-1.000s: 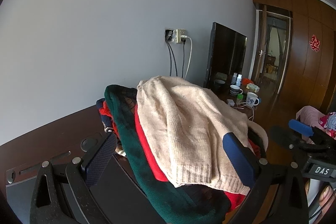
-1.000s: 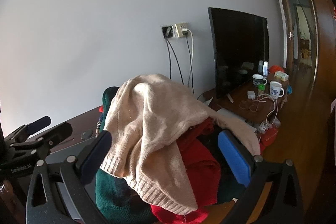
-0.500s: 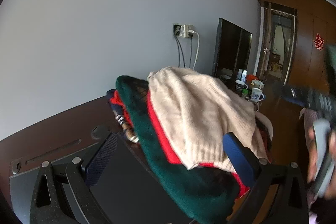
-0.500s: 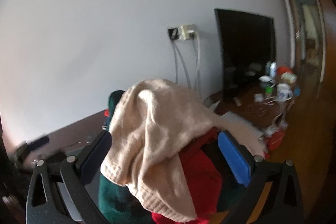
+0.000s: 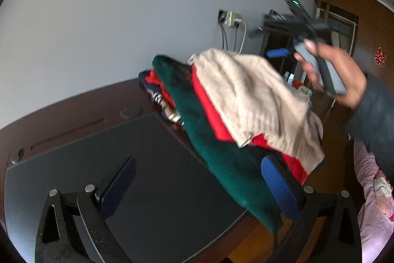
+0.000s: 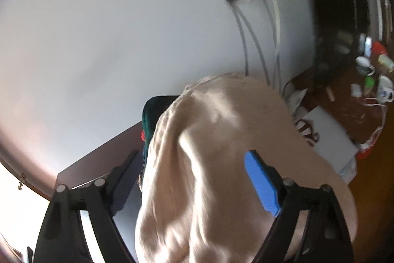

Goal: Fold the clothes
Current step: 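Grasp the beige knit sweater on the pile with the right gripper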

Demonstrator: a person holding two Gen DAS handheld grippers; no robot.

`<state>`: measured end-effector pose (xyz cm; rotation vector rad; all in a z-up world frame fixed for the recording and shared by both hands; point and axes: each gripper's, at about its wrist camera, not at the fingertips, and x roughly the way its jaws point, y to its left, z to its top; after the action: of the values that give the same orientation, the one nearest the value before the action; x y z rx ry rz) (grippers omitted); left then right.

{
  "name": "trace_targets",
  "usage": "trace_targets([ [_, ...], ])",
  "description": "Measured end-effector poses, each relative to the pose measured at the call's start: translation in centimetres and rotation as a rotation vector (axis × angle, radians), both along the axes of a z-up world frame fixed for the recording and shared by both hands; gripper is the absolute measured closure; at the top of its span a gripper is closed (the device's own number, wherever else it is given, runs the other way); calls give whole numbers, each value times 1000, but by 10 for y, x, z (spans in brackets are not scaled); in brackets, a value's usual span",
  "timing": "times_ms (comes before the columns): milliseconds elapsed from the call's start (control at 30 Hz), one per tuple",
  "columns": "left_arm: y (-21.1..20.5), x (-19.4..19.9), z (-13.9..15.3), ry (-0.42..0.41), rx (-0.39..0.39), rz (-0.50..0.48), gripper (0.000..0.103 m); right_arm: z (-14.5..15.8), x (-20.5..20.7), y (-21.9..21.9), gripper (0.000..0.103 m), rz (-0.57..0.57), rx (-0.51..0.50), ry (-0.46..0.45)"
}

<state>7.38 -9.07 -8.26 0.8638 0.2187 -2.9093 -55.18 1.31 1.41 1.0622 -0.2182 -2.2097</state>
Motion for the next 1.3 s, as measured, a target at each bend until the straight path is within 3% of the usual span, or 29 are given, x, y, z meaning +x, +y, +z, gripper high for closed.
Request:
trace_targets([
  [133, -11, 1, -8, -18, 12, 17, 1, -10, -22, -55, 16, 63, 95, -43],
  [267, -24, 4, -12, -26, 21, 43, 1, -32, -40, -95, 25, 75, 189, -123],
  [367, -33, 8, -16, -35, 31, 62, 1, -48, -49, -113, 48, 71, 260, -145],
  [433, -39, 10, -18, -41, 39, 74, 1, -51, -47, -116, 76, 83, 257, -138],
  [500, -44, 14, -20, -41, 49, 86, 1, -51, -41, -116, 91, 106, 236, -131],
  [633, -57, 21, -21, -33, 72, 118, 1, -29, 14, -101, 94, 258, 41, -143],
  [733, -77, 32, -21, -2, 98, 195, 1, -15, 100, -104, 100, 505, -122, -189],
  [833, -101, 43, -21, 19, 154, 284, 1, -19, 206, -128, 100, 724, -62, -141],
  [900, -112, 51, -21, 18, 182, 317, 1, -32, 250, -140, 100, 798, 23, -108],
  [967, -114, 58, -19, 23, 185, 330, 1, -36, 265, -142, 94, 754, 130, -5],
  [1000, -113, 62, -18, 29, 178, 331, 1, -32, 257, -140, 73, 682, 186, 64],
  [1033, -110, 63, -18, 34, 166, 329, 1, -27, 243, -135, 39, 597, 227, 120],
  [1100, -103, 67, -17, 43, 143, 326, 1, -10, 208, -121, 12, 428, 257, 195],
  [1167, -97, 66, -19, 43, 126, 308, 1, -5, 160, -119, 9, 279, 312, 219],
  [1233, -93, 62, -22, 31, 130, 277, 1, -7, 111, -120, 8, 140, 390, 181],
  [1300, -89, 58, -26, 15, 136, 245, 1, -11, 73, -117, 5, 56, 397, 109],
])
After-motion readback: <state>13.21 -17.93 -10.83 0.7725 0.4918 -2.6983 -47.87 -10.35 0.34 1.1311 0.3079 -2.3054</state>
